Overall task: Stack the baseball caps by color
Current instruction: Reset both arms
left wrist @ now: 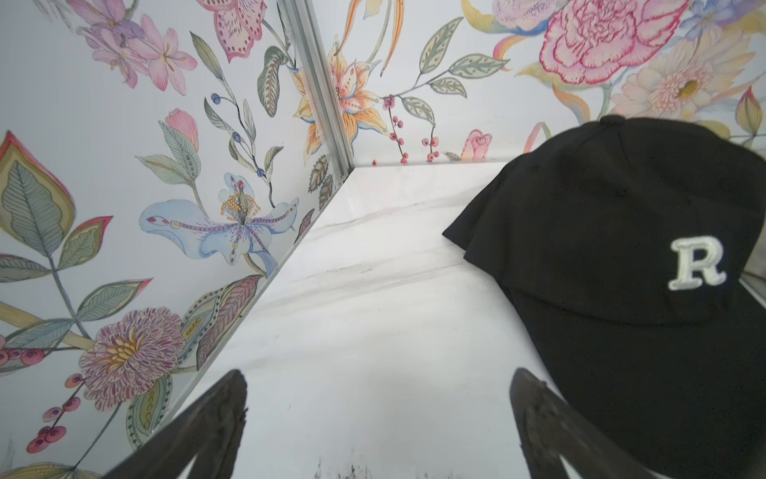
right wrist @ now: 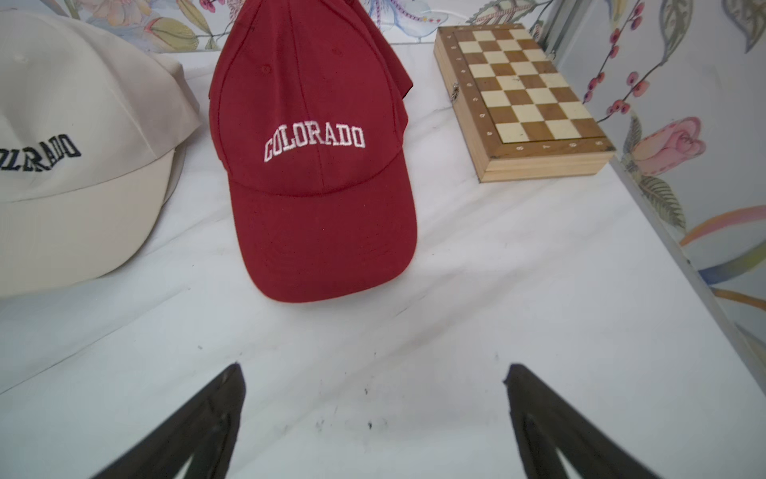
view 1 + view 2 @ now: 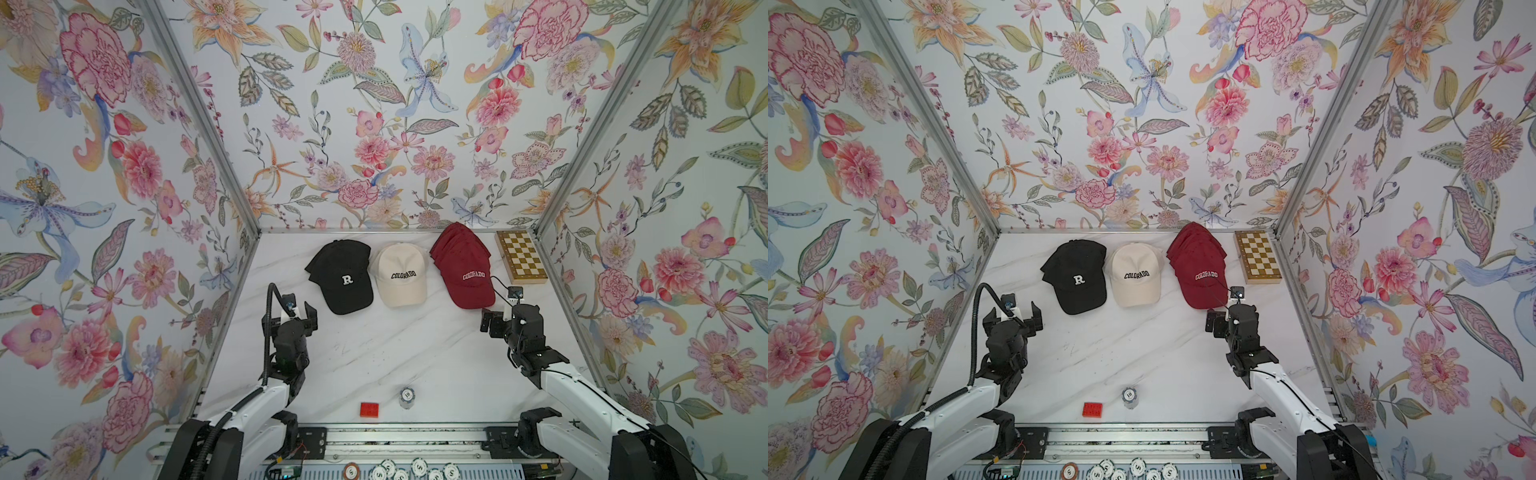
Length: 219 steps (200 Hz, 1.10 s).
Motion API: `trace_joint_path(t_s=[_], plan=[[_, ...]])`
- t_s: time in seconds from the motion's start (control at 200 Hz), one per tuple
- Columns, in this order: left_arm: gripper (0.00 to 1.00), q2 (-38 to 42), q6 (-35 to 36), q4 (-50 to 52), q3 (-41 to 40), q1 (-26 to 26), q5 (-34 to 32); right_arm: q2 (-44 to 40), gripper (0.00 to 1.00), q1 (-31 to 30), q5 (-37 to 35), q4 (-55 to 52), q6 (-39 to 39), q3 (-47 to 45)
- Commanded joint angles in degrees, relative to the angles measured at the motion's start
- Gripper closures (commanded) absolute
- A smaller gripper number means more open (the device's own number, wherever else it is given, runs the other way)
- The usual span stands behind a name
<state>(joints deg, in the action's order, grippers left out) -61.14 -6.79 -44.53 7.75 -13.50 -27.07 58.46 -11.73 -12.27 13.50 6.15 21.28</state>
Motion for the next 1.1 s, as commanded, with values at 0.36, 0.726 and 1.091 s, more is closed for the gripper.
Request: trace_joint_path(t_s=[0.36,0.726,1.091], plan=[[0.00,-21.7,8.6,-35.7,0.2,5.7,10.7,14.3,0.01,5.0,2.2,39.4,-3.5,-8.7],[0.00,-27.9,8.8,-39.5,1.9,6.6,13.6,14.9,0.01,9.3,11.0,39.9,-3.2,-8.6],[0.00,-27.9,5.9,-34.8,4.7,9.1,14.9,22.5,0.01,10.0,11.8,57.9,-9.1,-12.7]])
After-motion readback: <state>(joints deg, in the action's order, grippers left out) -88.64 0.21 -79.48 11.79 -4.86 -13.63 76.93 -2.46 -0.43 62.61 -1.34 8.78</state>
